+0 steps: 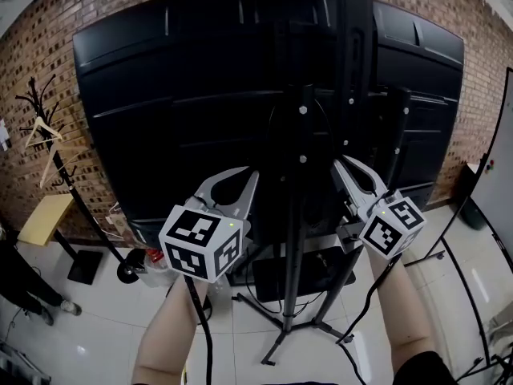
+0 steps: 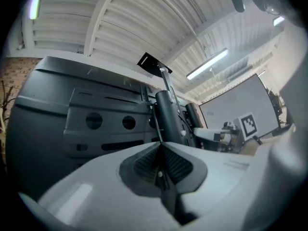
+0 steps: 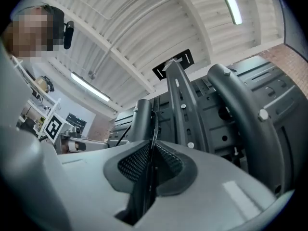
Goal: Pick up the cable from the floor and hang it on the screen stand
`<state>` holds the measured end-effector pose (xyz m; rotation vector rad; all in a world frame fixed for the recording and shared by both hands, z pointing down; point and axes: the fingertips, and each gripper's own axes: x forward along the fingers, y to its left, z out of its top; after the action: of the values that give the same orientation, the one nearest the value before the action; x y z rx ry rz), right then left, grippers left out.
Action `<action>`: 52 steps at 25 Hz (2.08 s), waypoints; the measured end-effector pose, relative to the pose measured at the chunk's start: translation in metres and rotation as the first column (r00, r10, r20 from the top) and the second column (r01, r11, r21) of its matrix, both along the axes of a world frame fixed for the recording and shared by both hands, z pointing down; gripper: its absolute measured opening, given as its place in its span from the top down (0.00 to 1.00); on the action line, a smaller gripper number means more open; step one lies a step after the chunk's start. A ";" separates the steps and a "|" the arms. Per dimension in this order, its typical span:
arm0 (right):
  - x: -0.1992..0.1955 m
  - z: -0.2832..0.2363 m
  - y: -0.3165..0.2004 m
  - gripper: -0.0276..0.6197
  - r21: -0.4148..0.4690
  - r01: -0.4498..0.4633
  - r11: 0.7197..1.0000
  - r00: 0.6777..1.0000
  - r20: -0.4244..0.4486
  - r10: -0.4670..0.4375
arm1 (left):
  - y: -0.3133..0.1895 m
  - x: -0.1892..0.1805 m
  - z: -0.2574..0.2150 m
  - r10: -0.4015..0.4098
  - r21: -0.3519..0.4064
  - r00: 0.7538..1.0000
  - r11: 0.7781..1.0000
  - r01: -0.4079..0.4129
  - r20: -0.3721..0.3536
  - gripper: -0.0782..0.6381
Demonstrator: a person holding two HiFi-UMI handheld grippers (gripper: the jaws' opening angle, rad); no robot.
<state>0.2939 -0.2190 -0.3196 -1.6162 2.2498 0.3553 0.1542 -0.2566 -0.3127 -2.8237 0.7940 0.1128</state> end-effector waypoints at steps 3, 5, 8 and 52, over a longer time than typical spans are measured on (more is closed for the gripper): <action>-0.001 0.014 0.009 0.91 -0.006 -0.027 1.000 0.999 -0.036 0.027 | 0.003 -0.005 0.010 0.003 -0.014 1.000 1.000 -0.003 -0.014 0.88; -0.005 0.025 0.015 0.91 -0.015 -0.038 0.999 0.997 -0.061 0.037 | 0.006 -0.008 0.017 0.004 -0.022 1.000 1.000 -0.005 -0.028 0.88; -0.015 0.038 0.026 0.91 -0.026 -0.033 0.999 0.996 -0.079 0.031 | 0.011 -0.013 0.033 -0.002 -0.042 0.999 0.999 0.001 -0.034 0.88; -0.121 0.194 0.121 0.95 -0.215 0.054 0.975 0.995 -0.075 -0.072 | 0.127 -0.060 0.220 -0.054 -0.296 0.997 0.954 0.038 -0.048 0.88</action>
<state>0.1731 -0.0980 -0.1261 -1.6547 2.4678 0.1712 0.0941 -0.1300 -0.0928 -3.0903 0.9618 0.0713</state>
